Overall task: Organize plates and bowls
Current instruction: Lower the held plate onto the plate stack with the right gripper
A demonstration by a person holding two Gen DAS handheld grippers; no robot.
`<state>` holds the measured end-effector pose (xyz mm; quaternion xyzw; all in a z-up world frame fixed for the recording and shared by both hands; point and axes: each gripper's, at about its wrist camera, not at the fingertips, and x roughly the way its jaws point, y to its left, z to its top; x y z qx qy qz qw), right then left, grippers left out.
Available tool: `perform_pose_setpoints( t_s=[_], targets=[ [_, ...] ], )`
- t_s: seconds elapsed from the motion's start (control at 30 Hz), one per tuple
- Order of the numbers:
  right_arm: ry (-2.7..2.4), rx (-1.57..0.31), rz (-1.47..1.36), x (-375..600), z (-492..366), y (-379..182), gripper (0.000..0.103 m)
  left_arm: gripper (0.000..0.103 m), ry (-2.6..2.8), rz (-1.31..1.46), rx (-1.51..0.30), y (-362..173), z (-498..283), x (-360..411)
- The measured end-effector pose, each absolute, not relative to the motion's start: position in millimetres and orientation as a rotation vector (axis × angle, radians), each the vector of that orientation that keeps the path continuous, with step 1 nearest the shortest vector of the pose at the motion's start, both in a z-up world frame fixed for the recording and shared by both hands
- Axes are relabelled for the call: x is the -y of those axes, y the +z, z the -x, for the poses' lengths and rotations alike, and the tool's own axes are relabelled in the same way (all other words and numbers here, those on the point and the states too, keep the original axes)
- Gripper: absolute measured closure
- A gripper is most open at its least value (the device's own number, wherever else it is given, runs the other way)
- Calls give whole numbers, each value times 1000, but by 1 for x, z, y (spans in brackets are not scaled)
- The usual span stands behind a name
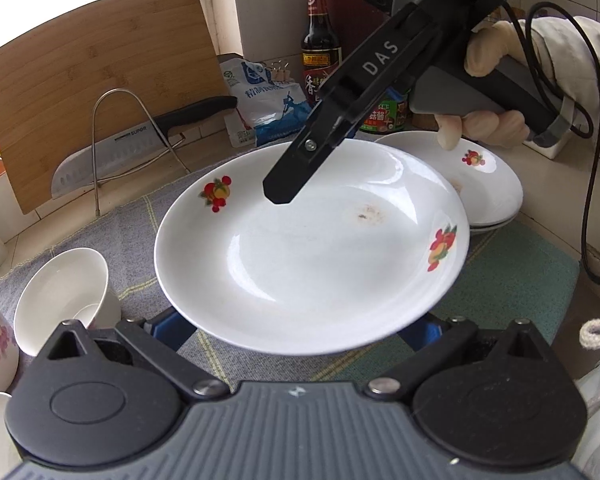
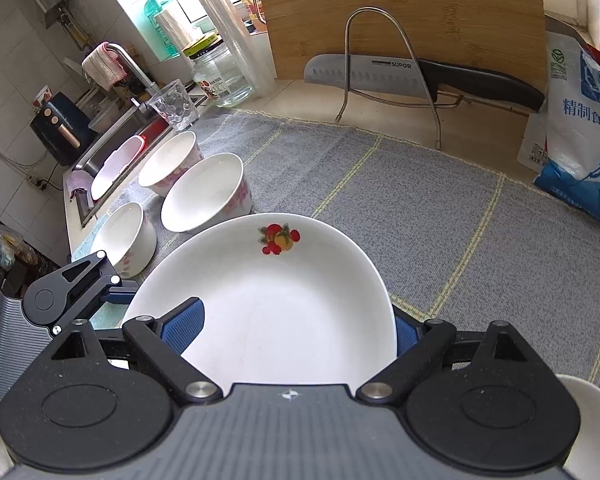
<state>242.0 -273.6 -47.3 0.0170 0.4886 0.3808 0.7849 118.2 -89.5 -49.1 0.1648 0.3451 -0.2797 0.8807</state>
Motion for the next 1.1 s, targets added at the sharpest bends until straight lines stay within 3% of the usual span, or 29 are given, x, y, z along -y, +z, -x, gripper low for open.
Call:
perform_pose_setpoints(
  t_s=[1.1],
  targets=[
    [487, -1006, -190, 406, -182, -44, 7, 0, -932, -464, -672, -61, -136, 172]
  ],
)
